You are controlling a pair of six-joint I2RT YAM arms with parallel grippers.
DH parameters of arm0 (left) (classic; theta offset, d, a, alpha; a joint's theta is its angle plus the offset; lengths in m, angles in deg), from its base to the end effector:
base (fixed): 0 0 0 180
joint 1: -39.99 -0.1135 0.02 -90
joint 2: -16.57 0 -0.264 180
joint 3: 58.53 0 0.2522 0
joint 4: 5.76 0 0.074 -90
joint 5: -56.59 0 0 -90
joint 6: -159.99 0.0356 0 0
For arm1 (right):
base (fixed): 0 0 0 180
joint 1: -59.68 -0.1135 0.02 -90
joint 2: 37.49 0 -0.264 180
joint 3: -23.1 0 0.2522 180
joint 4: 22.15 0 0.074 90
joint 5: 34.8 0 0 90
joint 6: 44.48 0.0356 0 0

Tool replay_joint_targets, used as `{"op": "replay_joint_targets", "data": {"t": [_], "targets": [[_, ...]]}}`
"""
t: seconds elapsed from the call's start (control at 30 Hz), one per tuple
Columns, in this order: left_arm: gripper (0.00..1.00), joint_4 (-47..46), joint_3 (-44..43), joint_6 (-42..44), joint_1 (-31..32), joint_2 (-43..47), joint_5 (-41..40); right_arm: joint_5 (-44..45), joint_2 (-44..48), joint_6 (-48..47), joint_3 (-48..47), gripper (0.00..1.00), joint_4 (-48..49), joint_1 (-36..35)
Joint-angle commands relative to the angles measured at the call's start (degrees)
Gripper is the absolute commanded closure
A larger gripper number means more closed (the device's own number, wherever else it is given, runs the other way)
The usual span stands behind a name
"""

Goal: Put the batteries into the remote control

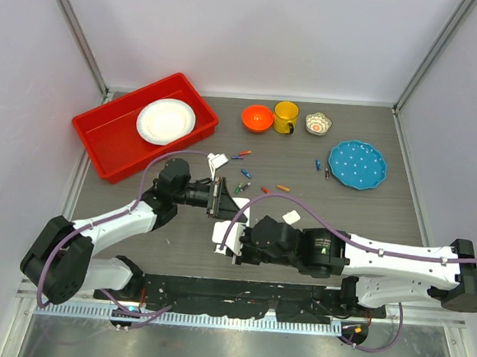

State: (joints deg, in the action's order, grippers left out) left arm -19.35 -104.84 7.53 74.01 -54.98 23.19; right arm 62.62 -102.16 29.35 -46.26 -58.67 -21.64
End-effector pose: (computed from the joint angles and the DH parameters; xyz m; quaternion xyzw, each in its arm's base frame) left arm 0.1958 -0.1680 0.2375 0.1226 0.7352 -0.6597 0.0963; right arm 0.0425 0.2477 0.3151 -0.6349 0.5987 0.2135 0.4392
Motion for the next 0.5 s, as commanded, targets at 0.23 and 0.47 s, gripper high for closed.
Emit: {"op": "replay_joint_targets", "data": {"t": [0.23,0.47], "targets": [[1.00,-0.3,-3.0,0.8,0.3,1.1,0.4,0.6,-1.4,-0.4,-2.8,0.85,-6.3,0.0],[1.00,0.2,-3.5,1.0,0.3,1.2,0.4,1.3,-1.5,-0.3,-2.2,0.80,-7.4,0.0]]}}
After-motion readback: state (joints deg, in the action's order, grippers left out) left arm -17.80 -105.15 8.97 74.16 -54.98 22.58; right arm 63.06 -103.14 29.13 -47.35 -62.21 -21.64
